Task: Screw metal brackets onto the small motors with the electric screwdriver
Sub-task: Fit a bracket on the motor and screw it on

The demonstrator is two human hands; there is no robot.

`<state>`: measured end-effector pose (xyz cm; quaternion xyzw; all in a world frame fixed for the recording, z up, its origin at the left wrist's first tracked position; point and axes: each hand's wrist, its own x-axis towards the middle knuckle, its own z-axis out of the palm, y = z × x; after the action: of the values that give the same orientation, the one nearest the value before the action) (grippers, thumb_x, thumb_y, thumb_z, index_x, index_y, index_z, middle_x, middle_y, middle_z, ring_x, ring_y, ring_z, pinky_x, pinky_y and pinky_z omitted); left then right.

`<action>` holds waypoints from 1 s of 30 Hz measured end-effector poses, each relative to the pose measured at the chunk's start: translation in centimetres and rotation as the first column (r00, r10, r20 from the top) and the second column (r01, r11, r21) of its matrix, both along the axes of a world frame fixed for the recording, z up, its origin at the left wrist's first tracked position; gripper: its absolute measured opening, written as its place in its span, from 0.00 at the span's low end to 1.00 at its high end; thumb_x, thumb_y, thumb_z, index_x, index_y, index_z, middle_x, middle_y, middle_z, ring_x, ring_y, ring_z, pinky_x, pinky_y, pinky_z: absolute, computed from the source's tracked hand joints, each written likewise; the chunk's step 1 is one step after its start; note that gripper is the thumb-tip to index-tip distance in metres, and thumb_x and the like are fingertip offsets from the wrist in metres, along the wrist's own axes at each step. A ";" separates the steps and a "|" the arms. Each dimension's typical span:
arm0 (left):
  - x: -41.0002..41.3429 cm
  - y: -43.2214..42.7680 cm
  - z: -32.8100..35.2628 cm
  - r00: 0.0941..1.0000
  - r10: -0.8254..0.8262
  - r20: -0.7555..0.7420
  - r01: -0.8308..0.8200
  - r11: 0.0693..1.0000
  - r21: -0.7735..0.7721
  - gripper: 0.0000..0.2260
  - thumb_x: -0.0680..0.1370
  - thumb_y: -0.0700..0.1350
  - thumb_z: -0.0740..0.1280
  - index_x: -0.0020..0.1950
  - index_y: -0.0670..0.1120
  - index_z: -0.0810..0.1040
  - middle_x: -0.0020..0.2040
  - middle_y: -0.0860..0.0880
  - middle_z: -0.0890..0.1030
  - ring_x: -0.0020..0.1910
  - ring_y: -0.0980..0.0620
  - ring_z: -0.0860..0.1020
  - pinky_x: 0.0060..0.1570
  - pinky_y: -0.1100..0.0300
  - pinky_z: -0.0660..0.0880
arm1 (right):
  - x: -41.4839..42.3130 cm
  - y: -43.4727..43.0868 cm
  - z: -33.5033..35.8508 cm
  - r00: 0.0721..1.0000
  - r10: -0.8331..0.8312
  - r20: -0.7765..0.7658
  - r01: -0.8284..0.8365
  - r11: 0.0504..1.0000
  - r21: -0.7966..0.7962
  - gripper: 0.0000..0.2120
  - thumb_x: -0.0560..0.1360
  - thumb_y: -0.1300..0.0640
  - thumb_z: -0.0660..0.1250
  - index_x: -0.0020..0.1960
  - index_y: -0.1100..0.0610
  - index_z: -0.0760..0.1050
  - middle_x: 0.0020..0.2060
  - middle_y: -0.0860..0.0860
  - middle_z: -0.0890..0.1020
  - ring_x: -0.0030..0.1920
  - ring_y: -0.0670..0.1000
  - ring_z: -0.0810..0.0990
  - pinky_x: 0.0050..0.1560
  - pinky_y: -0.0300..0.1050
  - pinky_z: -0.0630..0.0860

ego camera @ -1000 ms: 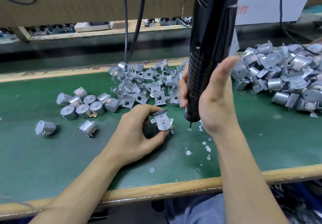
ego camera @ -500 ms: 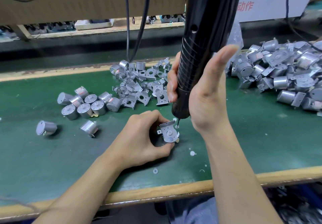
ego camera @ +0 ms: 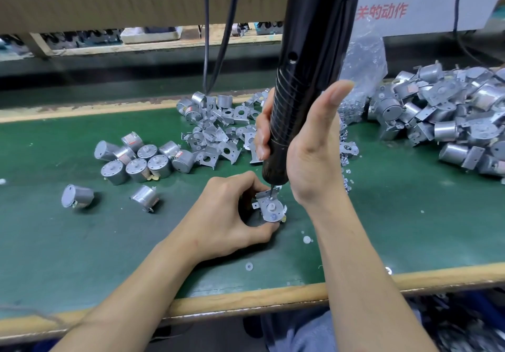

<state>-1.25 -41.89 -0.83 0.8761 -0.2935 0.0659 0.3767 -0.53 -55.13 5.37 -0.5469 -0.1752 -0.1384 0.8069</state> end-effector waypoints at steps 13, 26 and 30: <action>0.0 0.1 -0.2 1.000 -0.014 -0.018 0.014 1.000 -0.025 0.13 0.66 0.49 0.78 0.43 0.52 0.76 0.30 0.55 0.74 0.28 0.56 0.67 0.31 0.68 0.63 | 0.1 0.2 -0.2 1.000 0.000 -0.022 -0.001 0.998 -0.055 0.33 0.64 0.19 0.54 0.36 0.49 0.74 0.26 0.51 0.74 0.24 0.52 0.71 0.28 0.43 0.70; -0.1 0.1 -0.2 1.000 -0.008 0.009 0.008 1.000 -0.020 0.14 0.66 0.49 0.80 0.42 0.53 0.75 0.28 0.53 0.73 0.28 0.55 0.66 0.30 0.68 0.63 | 0.0 0.1 -0.6 1.000 -0.021 -0.014 0.021 0.999 -0.039 0.33 0.65 0.19 0.54 0.35 0.48 0.74 0.26 0.50 0.74 0.25 0.52 0.71 0.29 0.44 0.70; -0.1 0.0 -0.2 1.000 -0.002 0.019 0.002 1.000 -0.007 0.13 0.66 0.50 0.79 0.43 0.51 0.77 0.28 0.56 0.70 0.28 0.56 0.66 0.30 0.70 0.61 | 0.0 0.3 -0.7 0.998 -0.065 -0.014 0.064 0.996 -0.070 0.38 0.66 0.19 0.53 0.34 0.55 0.71 0.26 0.50 0.74 0.25 0.53 0.72 0.28 0.46 0.71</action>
<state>-1.37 -41.88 -1.03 0.8738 -0.2976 0.0749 0.3771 -0.48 -54.84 4.67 -0.5809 -0.1556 -0.1540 0.7840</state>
